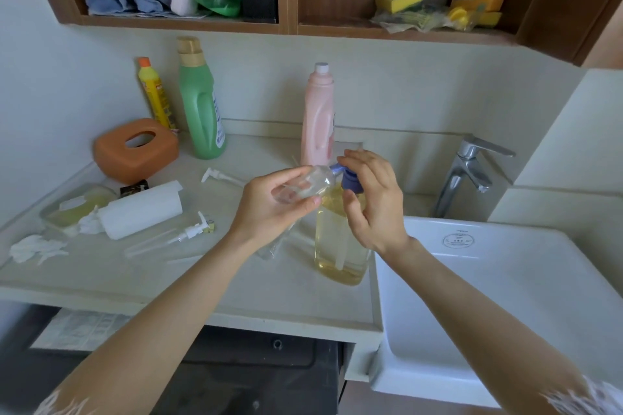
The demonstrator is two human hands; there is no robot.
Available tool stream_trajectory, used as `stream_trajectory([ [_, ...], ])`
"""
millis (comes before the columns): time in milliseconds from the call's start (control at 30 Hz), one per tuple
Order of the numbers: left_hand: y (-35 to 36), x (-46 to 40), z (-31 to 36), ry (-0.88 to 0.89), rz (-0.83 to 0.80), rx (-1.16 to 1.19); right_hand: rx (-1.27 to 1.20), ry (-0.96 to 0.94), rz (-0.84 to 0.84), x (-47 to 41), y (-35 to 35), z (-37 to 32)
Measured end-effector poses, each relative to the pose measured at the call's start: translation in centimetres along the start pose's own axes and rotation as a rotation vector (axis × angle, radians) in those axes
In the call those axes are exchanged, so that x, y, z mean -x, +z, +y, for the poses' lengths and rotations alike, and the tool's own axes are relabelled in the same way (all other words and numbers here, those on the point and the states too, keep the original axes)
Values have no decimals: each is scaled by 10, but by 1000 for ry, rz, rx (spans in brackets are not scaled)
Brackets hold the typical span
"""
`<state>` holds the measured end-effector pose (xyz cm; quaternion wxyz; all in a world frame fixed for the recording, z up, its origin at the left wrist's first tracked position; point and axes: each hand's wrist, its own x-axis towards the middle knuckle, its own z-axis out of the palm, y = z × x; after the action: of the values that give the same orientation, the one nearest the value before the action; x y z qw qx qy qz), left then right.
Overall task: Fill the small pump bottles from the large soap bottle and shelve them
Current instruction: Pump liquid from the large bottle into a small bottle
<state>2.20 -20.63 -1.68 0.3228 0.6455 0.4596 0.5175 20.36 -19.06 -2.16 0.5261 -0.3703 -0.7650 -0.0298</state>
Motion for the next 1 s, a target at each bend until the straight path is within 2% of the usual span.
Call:
stream_trajectory([
  [133, -1, 0, 3, 4, -1, 26, 8, 15, -78, -9, -15, -5],
  [400, 5, 2, 5, 27, 4, 65, 23, 10, -85, -24, -26, -6],
  [567, 11, 5, 6, 72, 47, 68, -62, -18, 2, -15, -14, -1],
  [733, 12, 6, 0, 24, 57, 81, -124, 5, 118, -9, 0, 3],
  [1000, 10, 6, 7, -17, 49, 31, -78, 47, 49, -4, -2, -5],
])
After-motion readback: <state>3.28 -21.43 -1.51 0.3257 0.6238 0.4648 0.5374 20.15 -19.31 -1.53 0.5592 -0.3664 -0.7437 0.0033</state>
